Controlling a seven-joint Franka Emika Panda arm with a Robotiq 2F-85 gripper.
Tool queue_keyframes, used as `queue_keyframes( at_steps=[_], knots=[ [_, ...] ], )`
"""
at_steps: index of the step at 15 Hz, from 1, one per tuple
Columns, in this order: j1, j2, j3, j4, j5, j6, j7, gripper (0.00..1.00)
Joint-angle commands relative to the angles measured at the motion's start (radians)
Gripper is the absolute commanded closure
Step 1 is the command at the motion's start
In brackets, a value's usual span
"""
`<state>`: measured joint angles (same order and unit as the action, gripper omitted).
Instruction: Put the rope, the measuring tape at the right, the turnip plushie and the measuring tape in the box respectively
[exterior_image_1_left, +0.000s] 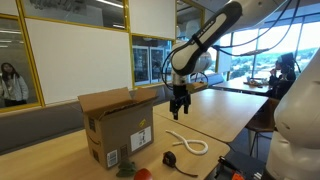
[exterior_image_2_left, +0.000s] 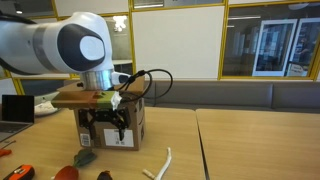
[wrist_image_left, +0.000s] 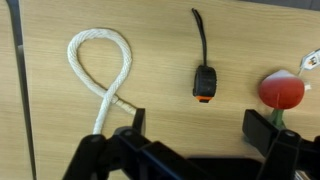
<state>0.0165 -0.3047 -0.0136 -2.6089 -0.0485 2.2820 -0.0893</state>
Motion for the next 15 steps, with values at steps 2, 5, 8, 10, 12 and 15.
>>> queue_keyframes(
  at_steps=[2,5,8,10,12,15],
  knots=[
    [-0.052,0.192,-0.017,0.06,-0.056,0.125,0.027,0.0],
    [-0.076,0.287,-0.041,0.094,-0.074,0.167,0.003,0.0],
    [-0.097,0.377,-0.069,0.136,-0.079,0.207,-0.046,0.0],
    [-0.113,0.435,-0.083,0.165,-0.064,0.233,-0.1,0.0],
    [-0.14,0.491,-0.086,0.19,-0.018,0.261,-0.214,0.0],
    [-0.189,0.568,-0.069,0.23,0.04,0.266,-0.345,0.0]
  ],
)
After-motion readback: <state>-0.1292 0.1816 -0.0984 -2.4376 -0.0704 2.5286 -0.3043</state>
